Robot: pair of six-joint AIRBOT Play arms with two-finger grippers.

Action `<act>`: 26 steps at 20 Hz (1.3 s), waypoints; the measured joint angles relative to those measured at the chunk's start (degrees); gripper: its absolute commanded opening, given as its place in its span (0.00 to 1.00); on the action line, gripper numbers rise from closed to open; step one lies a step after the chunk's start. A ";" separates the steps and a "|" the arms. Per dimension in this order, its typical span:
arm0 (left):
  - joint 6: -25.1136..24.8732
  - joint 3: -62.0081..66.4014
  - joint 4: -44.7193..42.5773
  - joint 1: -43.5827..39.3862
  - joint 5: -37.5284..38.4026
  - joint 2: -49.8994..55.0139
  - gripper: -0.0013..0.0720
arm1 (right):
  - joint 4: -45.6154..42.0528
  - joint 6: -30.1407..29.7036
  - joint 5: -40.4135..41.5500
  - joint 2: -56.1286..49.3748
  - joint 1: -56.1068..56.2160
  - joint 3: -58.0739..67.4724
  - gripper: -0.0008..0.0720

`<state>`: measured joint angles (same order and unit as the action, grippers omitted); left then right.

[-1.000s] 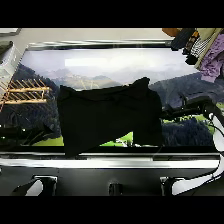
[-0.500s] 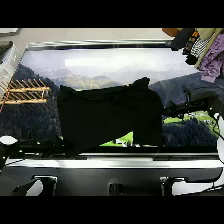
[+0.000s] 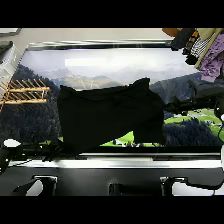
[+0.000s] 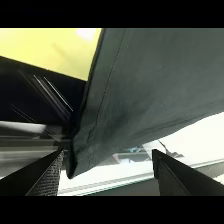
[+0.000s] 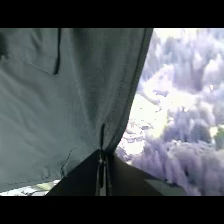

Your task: Fold the clothes and pants, and hang the long-sleeved shirts on hangers.

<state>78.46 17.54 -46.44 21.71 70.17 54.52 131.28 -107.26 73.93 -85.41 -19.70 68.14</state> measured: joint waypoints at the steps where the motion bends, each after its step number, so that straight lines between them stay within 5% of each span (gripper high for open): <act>1: 0.00 -0.04 -0.11 0.00 0.35 0.00 0.84 | 0.02 0.20 0.02 0.37 0.00 0.00 0.05; 13: 0.13 -0.44 1.81 -3.93 -1.16 5.49 0.81 | 0.04 0.81 0.00 2.54 0.00 0.00 0.05; 14: 0.11 -0.44 2.38 -5.18 -1.79 5.73 0.57 | 0.07 0.81 0.00 2.67 0.00 0.00 0.05; 15: 0.00 -0.48 1.97 -6.49 -2.97 5.92 0.19 | 0.04 0.81 0.00 2.78 0.00 0.00 0.05; 16: -0.13 -0.57 1.20 -7.54 -4.17 6.10 0.04 | 0.04 0.81 0.00 2.91 0.00 0.00 0.05; 26: -1.03 14.47 4.52 -10.25 -2.93 5.20 0.04 | 2.47 0.57 -1.11 10.62 3.87 2.69 0.05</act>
<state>77.43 32.01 -41.91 11.46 67.24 59.72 133.75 -106.69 72.82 -74.78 -15.84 70.83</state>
